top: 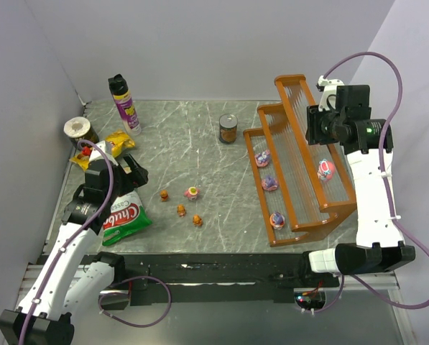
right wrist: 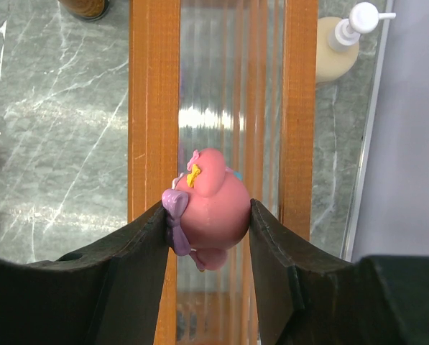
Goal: Place and organize the plastic toys onto the shelf
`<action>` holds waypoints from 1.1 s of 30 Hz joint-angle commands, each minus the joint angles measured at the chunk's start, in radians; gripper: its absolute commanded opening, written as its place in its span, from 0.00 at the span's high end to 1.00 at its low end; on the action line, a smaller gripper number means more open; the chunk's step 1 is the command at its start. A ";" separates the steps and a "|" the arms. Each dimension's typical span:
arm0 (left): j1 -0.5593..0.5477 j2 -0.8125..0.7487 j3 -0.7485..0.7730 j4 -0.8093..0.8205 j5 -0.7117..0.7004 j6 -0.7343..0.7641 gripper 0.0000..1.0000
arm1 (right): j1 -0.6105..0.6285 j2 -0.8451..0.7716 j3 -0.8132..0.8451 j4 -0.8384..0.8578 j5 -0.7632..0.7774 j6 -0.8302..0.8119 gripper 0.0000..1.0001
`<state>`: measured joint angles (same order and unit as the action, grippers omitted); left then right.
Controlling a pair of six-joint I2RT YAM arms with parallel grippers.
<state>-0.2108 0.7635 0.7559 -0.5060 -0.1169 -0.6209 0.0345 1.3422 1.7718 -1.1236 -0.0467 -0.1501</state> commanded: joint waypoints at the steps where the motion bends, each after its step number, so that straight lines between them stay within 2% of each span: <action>1: 0.007 0.002 0.022 0.021 0.017 0.015 0.04 | -0.005 0.008 0.005 0.019 0.007 0.004 0.77; 5: 0.010 0.005 0.022 0.023 0.023 0.016 0.04 | -0.004 0.003 -0.008 0.024 0.010 0.009 0.73; 8: 0.011 0.007 0.022 0.023 0.025 0.016 0.04 | -0.002 0.000 -0.014 0.027 0.014 0.011 0.64; 9: 0.011 0.007 0.022 0.023 0.025 0.016 0.04 | -0.001 0.002 -0.009 0.025 0.018 0.014 0.58; 11: 0.011 0.005 0.022 0.023 0.026 0.016 0.04 | -0.001 0.003 0.000 0.019 0.021 0.017 0.53; 12: 0.013 0.005 0.022 0.023 0.025 0.016 0.04 | 0.001 0.003 0.006 0.018 0.021 0.018 0.45; 14: 0.014 0.003 0.022 0.023 0.025 0.015 0.04 | 0.001 -0.002 0.009 0.021 0.021 0.020 0.37; 15: 0.013 0.005 0.022 0.023 0.026 0.016 0.04 | 0.001 -0.003 0.008 0.024 0.018 0.020 0.29; 18: 0.014 0.005 0.022 0.023 0.026 0.015 0.04 | 0.001 -0.020 -0.006 0.041 0.010 0.017 0.19; 24: 0.014 0.005 0.022 0.024 0.029 0.016 0.04 | 0.002 -0.038 -0.006 0.051 0.002 0.021 0.11; 33: 0.016 -0.001 0.020 0.024 0.031 0.015 0.04 | 0.005 -0.060 0.050 0.058 -0.042 0.067 0.08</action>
<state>-0.2012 0.7696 0.7559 -0.5060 -0.1017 -0.6205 0.0349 1.3293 1.7615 -1.1057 -0.0502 -0.1204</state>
